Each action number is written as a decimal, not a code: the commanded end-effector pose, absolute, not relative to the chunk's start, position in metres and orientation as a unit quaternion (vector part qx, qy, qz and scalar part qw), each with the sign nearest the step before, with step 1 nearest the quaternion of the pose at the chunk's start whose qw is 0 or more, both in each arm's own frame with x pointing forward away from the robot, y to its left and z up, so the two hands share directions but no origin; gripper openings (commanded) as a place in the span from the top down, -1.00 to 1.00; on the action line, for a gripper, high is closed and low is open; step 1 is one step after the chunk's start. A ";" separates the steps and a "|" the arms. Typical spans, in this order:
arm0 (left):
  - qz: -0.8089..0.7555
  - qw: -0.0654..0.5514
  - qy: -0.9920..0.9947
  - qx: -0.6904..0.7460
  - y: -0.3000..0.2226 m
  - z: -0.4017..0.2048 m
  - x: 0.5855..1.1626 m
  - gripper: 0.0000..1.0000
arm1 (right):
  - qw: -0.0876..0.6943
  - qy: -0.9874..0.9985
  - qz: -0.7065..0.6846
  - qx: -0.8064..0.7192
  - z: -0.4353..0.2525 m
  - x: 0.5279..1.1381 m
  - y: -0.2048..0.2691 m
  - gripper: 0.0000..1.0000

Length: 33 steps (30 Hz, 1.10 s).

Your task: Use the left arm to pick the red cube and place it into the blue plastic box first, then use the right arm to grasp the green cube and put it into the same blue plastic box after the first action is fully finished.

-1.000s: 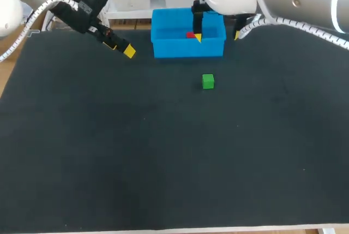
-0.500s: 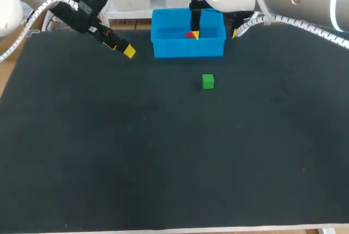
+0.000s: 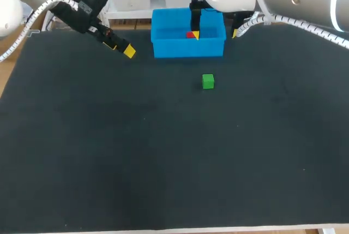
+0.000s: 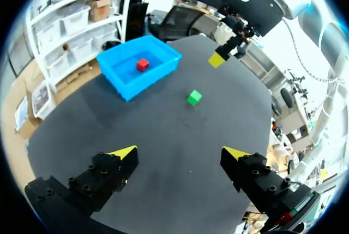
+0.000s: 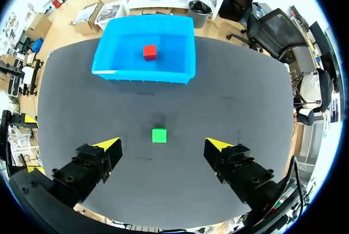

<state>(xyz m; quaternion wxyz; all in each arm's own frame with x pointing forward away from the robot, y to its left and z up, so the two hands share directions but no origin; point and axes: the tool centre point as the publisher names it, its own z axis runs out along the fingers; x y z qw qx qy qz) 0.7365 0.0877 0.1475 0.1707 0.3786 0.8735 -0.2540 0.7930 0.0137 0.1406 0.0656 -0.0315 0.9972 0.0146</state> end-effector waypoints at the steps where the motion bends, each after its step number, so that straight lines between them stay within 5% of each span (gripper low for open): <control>1: -0.256 0.173 0.872 0.380 0.089 0.146 0.736 -1.00 | 0.068 0.997 0.014 -0.030 0.140 0.791 0.014 -1.00; 33: -0.256 0.173 0.872 0.380 0.089 0.146 0.736 -1.00 | 0.012 1.000 -0.006 -0.016 0.080 0.788 0.026 -1.00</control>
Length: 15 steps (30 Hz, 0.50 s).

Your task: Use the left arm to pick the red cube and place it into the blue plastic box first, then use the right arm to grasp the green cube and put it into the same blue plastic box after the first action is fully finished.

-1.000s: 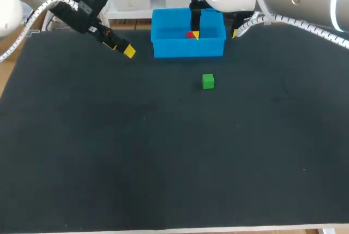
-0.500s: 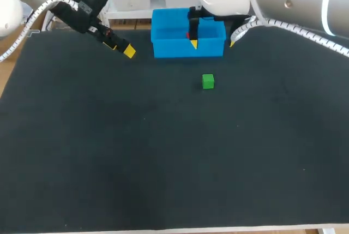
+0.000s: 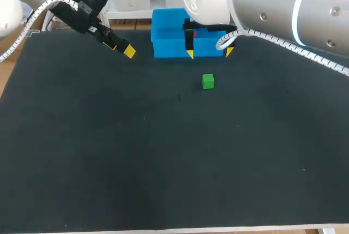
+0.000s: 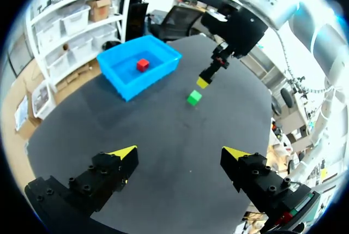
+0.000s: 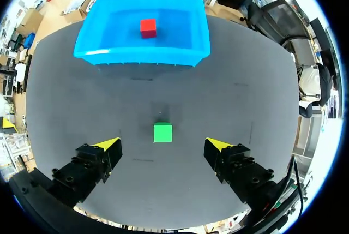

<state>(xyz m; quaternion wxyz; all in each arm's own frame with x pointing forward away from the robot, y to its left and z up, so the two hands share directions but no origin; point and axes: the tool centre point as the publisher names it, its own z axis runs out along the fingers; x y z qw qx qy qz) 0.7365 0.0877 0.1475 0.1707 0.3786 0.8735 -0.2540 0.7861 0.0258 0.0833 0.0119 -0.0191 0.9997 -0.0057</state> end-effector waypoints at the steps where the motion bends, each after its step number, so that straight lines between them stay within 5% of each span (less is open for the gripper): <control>1: -0.256 0.173 0.872 0.380 0.089 0.146 0.736 -1.00 | 0.012 1.000 -0.006 -0.015 0.079 0.788 0.026 -1.00; 15: -0.256 0.173 0.872 0.380 0.089 0.146 0.736 -1.00 | 0.022 0.999 -0.026 -0.001 0.057 0.779 0.026 -1.00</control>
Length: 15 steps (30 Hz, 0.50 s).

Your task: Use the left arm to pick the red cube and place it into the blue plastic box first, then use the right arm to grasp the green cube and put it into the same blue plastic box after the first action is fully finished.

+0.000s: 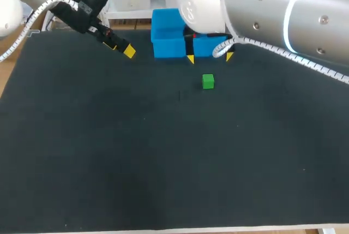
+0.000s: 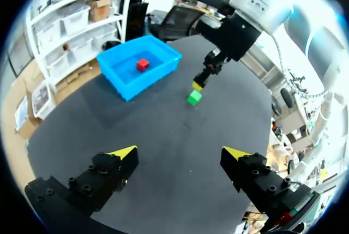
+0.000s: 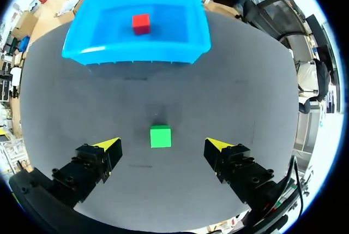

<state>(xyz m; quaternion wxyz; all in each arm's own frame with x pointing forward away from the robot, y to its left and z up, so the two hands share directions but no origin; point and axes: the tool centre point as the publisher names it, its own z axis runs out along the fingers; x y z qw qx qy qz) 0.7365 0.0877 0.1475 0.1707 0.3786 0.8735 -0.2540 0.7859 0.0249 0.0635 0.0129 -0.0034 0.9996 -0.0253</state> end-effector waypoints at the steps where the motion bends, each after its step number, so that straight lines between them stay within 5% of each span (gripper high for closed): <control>1: -0.256 0.173 0.872 0.380 0.089 0.146 0.736 -1.00 | 0.022 0.999 -0.024 0.000 0.055 0.779 0.027 -1.00; 15: -0.256 0.173 0.872 0.380 0.089 0.146 0.736 -1.00 | 0.038 0.999 -0.014 0.025 0.032 0.770 0.022 -1.00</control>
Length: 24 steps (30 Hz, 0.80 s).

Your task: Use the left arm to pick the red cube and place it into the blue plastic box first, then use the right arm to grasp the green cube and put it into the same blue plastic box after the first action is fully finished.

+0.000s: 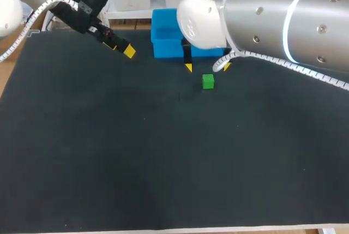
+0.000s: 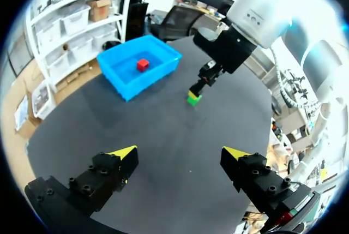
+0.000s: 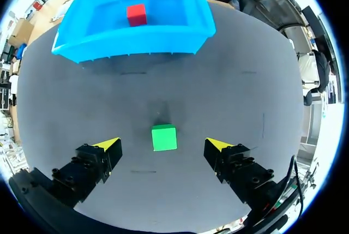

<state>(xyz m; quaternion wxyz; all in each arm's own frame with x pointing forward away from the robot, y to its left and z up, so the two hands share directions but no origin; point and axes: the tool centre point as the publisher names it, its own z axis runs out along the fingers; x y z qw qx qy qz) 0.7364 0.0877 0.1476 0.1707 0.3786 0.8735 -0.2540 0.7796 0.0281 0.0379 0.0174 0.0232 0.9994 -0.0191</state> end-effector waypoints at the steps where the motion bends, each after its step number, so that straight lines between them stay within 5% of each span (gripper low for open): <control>1: -0.256 0.173 0.872 0.380 0.089 0.146 0.736 -1.00 | 0.040 0.999 -0.015 0.025 0.030 0.770 0.021 -1.00; 24: -0.256 0.173 0.872 0.380 0.089 0.146 0.736 -1.00 | 0.075 0.997 -0.022 0.015 0.003 0.782 0.024 -1.00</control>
